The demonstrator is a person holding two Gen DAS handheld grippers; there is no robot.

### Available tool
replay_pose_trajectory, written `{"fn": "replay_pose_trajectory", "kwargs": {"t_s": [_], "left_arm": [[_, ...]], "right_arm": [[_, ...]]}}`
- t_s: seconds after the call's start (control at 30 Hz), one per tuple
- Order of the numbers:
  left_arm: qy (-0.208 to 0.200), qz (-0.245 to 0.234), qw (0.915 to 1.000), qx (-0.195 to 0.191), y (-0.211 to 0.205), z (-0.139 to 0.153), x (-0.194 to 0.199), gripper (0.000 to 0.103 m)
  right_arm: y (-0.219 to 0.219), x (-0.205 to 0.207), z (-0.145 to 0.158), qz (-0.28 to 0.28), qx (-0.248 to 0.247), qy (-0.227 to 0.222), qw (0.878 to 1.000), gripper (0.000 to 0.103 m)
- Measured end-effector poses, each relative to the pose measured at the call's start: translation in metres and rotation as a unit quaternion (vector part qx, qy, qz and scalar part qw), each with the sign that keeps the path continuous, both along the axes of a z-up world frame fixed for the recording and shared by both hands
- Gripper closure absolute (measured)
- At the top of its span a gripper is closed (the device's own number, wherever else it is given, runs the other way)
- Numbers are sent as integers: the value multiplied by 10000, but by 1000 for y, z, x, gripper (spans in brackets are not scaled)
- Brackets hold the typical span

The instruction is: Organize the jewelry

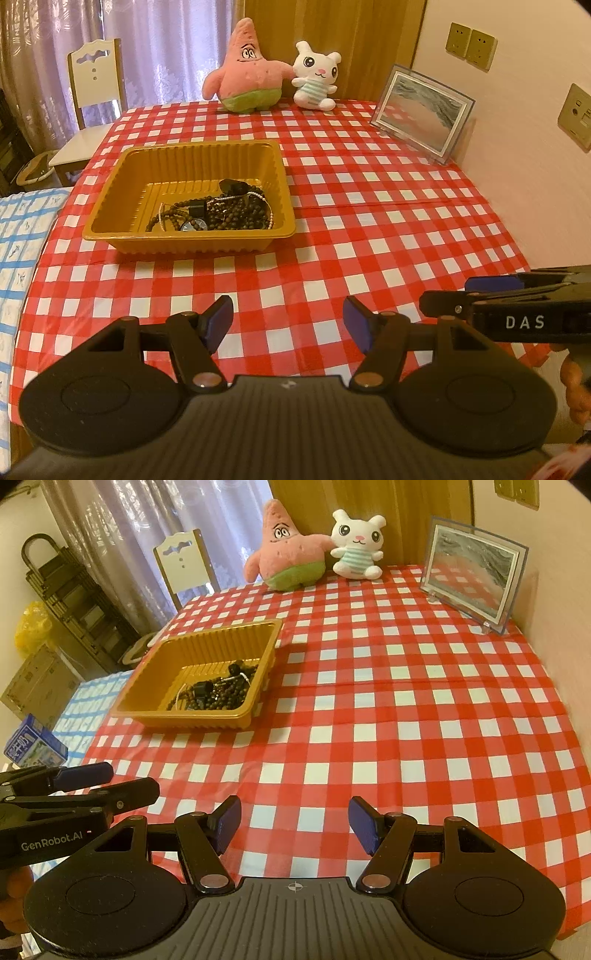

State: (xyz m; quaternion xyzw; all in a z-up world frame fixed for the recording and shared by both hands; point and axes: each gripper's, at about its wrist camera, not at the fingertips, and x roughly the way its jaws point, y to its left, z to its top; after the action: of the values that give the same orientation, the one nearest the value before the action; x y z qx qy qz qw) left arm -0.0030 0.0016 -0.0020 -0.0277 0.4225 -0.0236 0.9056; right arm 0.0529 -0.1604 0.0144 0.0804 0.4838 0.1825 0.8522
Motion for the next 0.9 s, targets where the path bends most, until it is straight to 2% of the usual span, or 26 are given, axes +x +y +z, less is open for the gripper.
{"fn": "replay_pose_trajectory", "kwargs": {"t_s": [0.9], "left_arm": [[9, -119, 9999, 19, -9, -1, 5, 39]], "right_arm": [[-5, 2, 1, -83, -15, 3, 10000, 39]]}}
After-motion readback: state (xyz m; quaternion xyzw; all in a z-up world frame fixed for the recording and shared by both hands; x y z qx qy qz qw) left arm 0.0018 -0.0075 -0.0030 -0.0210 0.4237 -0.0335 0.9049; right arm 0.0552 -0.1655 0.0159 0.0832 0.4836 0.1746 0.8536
